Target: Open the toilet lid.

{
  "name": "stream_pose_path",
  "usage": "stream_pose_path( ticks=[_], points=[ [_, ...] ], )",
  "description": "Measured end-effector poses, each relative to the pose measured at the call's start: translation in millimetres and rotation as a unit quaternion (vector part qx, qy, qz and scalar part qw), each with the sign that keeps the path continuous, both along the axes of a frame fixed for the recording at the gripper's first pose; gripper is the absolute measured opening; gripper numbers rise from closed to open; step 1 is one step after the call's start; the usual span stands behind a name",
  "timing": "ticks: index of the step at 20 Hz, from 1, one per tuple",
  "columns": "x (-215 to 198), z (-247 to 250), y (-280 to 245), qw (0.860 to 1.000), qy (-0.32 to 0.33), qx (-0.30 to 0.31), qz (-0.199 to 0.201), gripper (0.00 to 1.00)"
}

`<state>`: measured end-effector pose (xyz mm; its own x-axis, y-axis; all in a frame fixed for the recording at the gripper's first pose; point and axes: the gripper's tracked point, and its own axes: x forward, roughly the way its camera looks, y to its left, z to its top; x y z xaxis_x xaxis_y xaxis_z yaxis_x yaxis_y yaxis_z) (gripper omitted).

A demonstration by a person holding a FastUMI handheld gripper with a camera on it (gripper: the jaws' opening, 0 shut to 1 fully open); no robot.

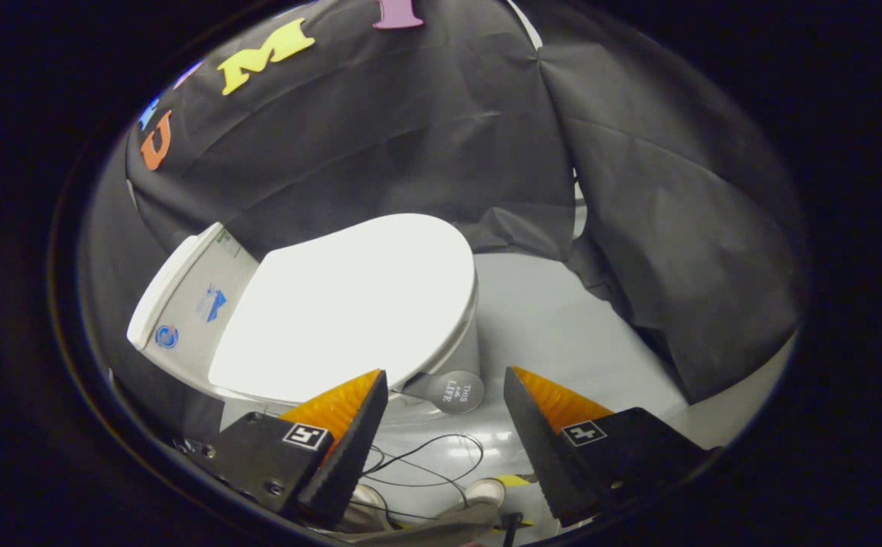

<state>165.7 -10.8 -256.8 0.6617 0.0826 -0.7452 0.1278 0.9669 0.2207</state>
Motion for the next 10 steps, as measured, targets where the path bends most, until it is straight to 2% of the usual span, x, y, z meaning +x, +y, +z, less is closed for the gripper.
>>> stream_pose_path(
  ticks=[5,10],
  points=[
    [0.1,-30.3,-3.2,0.997,0.055,0.045,-0.026,0.95],
    [0.5,-50.7,-3.6,0.992,0.073,0.089,-0.043,0.95]
  ],
)
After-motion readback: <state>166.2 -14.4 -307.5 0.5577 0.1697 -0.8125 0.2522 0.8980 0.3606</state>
